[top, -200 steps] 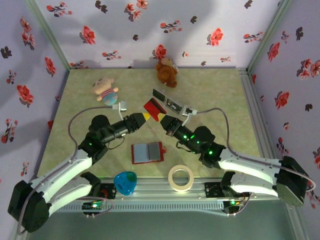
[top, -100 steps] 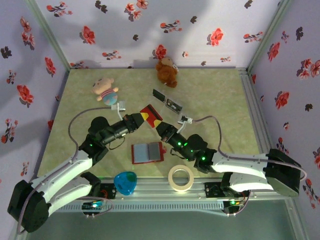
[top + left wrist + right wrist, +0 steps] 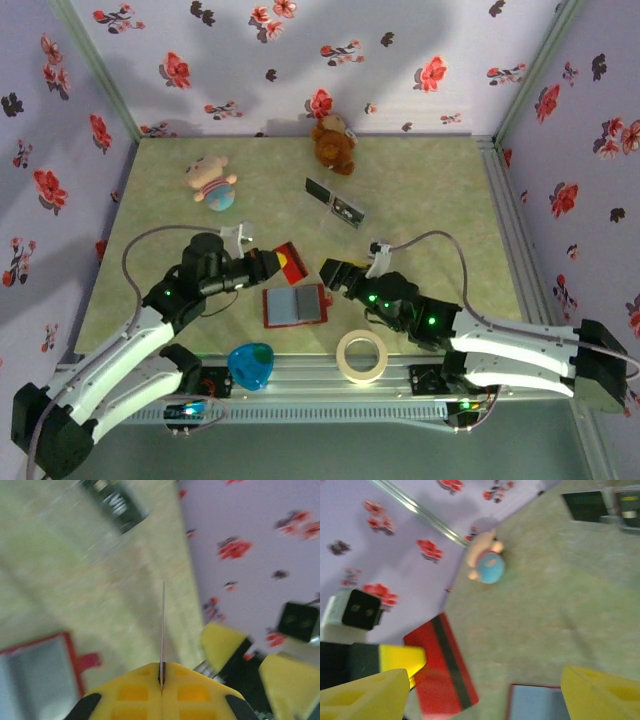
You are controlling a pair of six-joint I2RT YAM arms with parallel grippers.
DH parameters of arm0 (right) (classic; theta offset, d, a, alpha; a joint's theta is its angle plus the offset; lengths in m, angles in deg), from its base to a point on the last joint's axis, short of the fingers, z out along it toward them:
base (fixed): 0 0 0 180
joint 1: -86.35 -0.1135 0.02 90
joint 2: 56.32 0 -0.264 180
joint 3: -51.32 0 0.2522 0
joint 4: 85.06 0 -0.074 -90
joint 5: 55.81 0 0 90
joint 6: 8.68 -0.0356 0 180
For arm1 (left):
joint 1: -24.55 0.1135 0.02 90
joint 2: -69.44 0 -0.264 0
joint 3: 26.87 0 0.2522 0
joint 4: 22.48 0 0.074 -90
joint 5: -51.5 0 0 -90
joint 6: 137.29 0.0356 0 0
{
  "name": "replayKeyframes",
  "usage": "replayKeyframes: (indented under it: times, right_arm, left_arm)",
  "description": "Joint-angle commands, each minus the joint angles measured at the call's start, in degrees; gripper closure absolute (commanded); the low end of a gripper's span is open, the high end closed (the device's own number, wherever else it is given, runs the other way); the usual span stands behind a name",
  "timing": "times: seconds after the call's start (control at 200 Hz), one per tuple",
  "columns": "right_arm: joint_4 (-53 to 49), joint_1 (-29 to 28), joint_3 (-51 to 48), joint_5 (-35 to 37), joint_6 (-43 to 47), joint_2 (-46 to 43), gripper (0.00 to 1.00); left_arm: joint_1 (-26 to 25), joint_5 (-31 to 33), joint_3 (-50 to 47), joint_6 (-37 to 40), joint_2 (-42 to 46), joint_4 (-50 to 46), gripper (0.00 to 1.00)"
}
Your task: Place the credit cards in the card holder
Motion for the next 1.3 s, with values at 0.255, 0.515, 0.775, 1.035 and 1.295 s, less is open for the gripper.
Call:
replayKeyframes:
  times: [0.255,0.515,0.775,1.035,1.295]
  right_arm:
    - [-18.5,10.7,7.3,-24.9,10.8,17.2,0.33]
    - [-15.3,11.7,8.1,-30.4,11.2,22.9,0.41]
    - [-14.8,12.0,8.7,-31.6,12.4,27.4,0.42]
    - [-13.2,12.3,8.9,-32.8,12.0,30.7,0.48]
    - [-11.9,13.3,7.8,-33.5,11.8,31.3,0.53]
  left_arm:
    - [0.5,-8.0,1.1,14.0,-16.5,-17.6,1.0]
    - [2.2,-9.6,0.8,15.9,-25.4,-11.4,1.0]
    - [4.0,-13.3,2.4,16.7,-30.7,-7.7,1.0]
    - [5.4,-14.1,4.2,17.2,-34.3,-7.2,1.0]
    - [6.5,-14.7,3.6,16.4,-35.4,-7.0,1.0]
